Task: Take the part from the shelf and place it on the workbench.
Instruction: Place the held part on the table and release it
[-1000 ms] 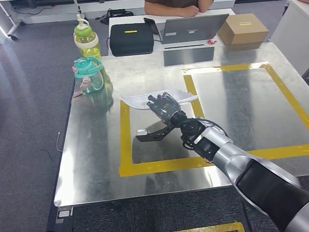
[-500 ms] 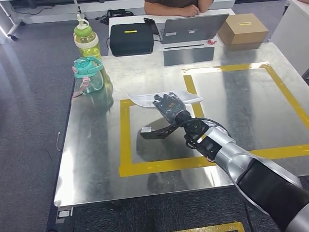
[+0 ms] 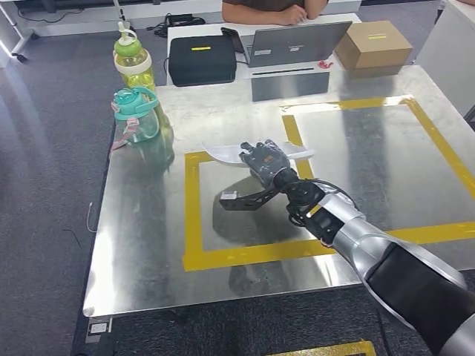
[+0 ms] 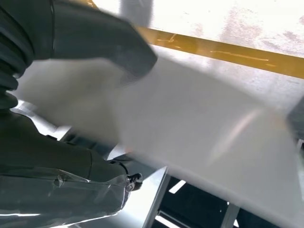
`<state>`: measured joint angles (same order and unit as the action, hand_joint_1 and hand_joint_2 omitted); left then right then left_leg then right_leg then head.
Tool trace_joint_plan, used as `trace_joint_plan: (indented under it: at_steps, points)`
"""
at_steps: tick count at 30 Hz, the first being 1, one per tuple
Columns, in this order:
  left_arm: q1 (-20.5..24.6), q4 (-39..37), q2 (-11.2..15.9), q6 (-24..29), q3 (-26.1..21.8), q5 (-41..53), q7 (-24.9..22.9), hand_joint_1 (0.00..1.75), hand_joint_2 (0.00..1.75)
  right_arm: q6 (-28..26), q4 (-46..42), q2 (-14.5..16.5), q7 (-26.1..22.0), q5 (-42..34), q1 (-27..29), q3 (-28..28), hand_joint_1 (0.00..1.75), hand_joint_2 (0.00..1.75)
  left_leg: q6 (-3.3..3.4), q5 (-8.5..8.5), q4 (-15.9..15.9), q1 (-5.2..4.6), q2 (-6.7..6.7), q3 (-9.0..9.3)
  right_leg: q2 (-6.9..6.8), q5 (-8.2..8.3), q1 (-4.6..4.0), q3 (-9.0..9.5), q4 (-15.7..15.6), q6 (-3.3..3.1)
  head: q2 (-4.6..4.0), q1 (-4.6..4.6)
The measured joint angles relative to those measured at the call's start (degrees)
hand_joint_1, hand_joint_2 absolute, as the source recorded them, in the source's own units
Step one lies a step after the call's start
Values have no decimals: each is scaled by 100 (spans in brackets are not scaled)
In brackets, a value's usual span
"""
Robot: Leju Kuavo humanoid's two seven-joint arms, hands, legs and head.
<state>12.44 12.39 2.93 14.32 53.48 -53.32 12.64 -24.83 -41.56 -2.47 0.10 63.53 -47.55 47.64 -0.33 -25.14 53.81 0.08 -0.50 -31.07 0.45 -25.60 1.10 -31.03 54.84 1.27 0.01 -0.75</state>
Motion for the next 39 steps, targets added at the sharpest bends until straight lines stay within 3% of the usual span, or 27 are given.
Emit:
trace_joint_plan:
  at_steps: [3,22,29,31,39]
  points:
    - [-10,0,0,10,0,3,-14,0,0,-9,1,0,-19,-27,1,-2,0,0,0,0,0,0,0,0,0,0,0,0,0,0,-1,-1]
    - [-48,1,-10,9,0,-16,-101,0,0,-63,21,0,-63,-127,1,-7,0,0,0,0,0,0,0,0,0,1,0,1,0,1,-1,1]
    - [-50,2,-20,9,0,-8,-101,0,0,-62,20,0,-238,-514,1,-102,0,0,0,0,1,0,0,0,0,2,0,1,0,2,0,0]
    - [-53,2,-20,9,0,-7,-101,0,0,-44,-30,0,-475,-1017,17,-164,0,0,0,0,1,0,0,0,0,3,0,1,0,3,0,0]
    - [-92,2,-21,17,0,-2,-101,0,0,217,-1109,-19,-1693,-4558,250,-583,0,0,0,0,2,0,1,3,2,3,0,1,0,3,-1,-1]
